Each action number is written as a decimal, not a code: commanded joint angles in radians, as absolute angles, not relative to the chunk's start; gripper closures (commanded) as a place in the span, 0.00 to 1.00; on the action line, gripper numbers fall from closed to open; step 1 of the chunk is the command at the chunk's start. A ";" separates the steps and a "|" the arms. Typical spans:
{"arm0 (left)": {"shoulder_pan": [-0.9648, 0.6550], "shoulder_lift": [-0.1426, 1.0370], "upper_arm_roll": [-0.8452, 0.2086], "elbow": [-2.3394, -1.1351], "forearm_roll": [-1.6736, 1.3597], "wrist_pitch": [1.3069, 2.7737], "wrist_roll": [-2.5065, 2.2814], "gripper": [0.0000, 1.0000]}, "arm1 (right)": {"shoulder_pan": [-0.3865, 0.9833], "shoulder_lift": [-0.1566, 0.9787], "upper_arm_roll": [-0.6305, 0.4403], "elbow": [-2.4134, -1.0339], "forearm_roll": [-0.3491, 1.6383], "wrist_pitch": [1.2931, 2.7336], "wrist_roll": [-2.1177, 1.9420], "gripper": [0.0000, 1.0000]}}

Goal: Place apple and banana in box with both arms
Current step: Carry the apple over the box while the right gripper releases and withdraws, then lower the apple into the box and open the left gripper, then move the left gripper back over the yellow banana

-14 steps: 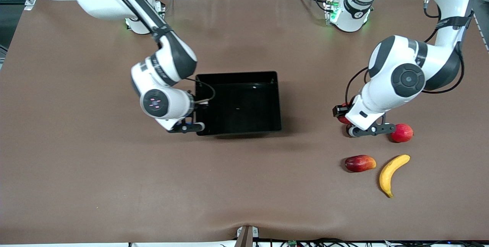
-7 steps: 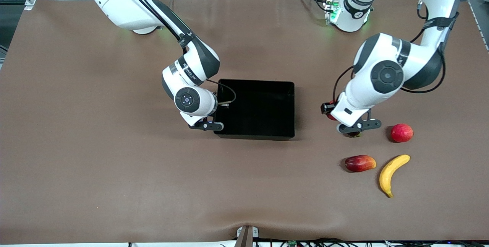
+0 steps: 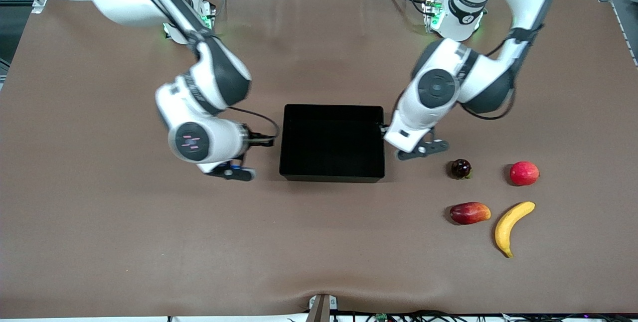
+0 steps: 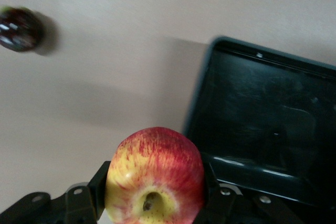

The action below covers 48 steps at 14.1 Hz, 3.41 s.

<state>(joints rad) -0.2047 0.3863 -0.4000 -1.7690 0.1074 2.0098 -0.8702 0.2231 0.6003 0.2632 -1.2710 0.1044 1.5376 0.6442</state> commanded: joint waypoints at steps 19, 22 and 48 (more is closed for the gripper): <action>-0.328 0.536 -0.396 -1.756 0.239 2.173 -1.097 0.00 | -0.054 -0.017 0.086 -1.557 -0.032 1.384 -0.034 0.00; -0.264 0.436 -0.402 -1.679 0.236 2.018 -1.071 0.00 | 0.023 -0.046 0.017 -1.595 -0.028 1.423 -0.034 0.00; 0.419 0.701 -0.391 -1.574 0.353 2.318 0.568 0.00 | 0.008 -0.015 -0.046 -1.483 0.020 1.404 -0.130 0.00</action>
